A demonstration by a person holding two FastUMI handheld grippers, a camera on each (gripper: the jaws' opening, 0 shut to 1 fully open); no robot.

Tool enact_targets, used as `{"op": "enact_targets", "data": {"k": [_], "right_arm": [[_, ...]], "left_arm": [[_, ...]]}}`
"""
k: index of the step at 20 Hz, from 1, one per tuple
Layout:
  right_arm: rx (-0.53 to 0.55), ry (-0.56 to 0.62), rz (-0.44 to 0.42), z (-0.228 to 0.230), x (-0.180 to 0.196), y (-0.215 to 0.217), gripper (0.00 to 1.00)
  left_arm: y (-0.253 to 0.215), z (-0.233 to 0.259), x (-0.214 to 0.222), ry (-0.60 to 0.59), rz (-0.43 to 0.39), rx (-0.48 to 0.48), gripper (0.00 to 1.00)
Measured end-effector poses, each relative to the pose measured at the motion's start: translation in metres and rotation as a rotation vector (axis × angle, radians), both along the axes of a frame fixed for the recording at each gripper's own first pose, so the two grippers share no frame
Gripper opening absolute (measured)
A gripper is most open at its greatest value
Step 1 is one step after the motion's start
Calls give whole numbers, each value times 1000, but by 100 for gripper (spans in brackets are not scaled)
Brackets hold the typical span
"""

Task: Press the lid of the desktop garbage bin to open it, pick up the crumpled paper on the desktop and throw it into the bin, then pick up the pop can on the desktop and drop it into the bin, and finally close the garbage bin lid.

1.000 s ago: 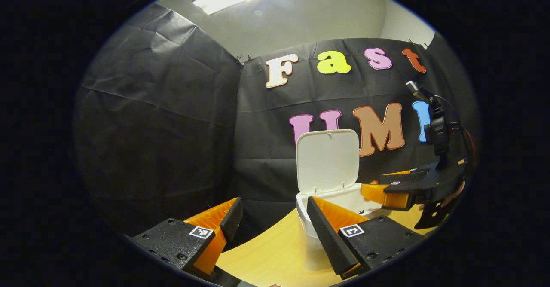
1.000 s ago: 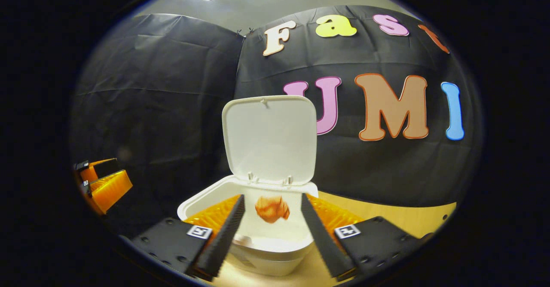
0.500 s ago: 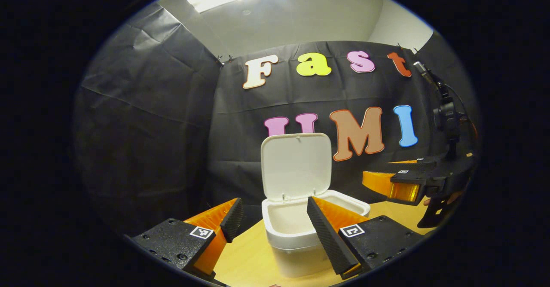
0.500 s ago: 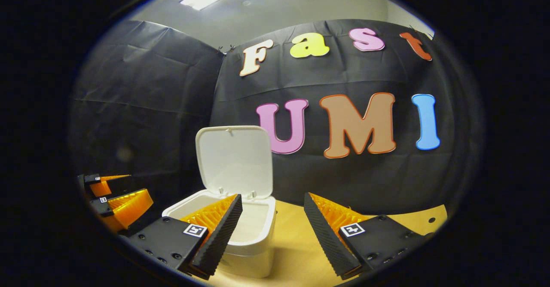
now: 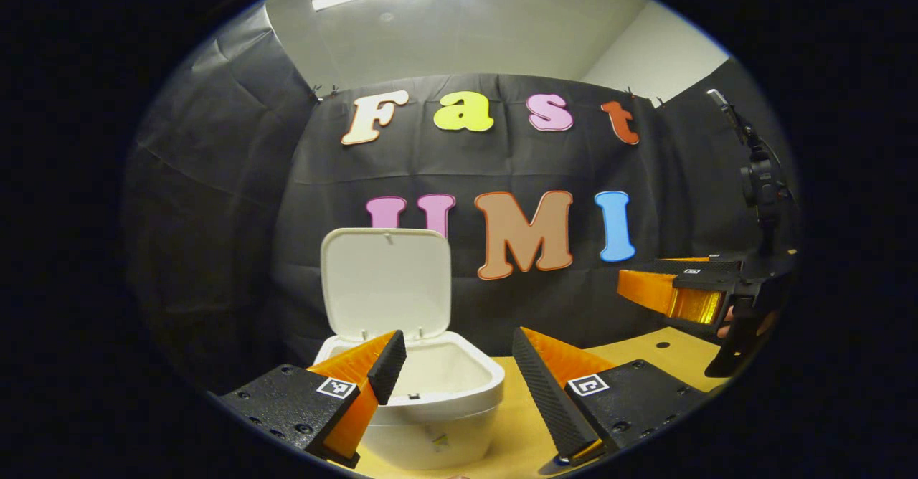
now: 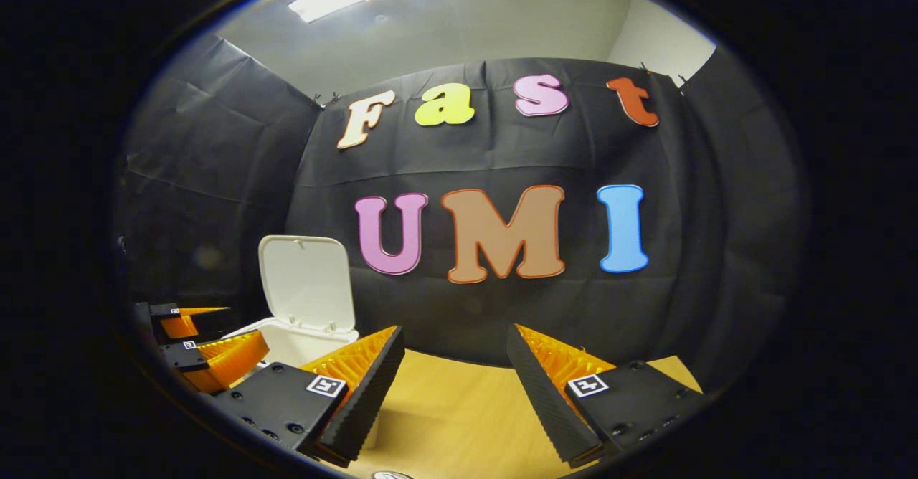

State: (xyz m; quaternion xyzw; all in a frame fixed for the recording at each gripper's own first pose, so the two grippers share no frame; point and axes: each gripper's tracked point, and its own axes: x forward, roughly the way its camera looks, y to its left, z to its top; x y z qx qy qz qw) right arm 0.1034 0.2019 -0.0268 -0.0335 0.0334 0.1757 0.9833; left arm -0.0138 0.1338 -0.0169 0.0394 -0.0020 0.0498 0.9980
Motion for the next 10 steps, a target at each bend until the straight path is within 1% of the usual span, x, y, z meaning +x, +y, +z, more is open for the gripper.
{"op": "enact_targets", "data": {"k": [1, 2, 4, 5, 6, 7, 10], "right_arm": [[0, -3, -28, 2, -1, -16, 98], [3, -6, -54, 3, -2, -31, 96], [9, -9, -104, 6, -5, -59, 96], [12, -9, -126, 7, -8, -73, 96], [14, -12, -146, 9, -12, -85, 98], [15, -13, -167, 10, -14, -97, 96], [14, -8, -221, 9, -24, -131, 96]], "left_arm": [[-12, -1, 4, 4, -24, -4, 91], [-24, -3, 8, 8, -48, -8, 91], [-46, -7, 15, 17, -91, -18, 91], [-56, -9, 17, 24, -110, -24, 91], [-66, -14, 19, 33, -129, -33, 91], [-75, -19, 23, 45, -147, -45, 91], [-94, -39, 26, 95, -170, -74, 91]]}}
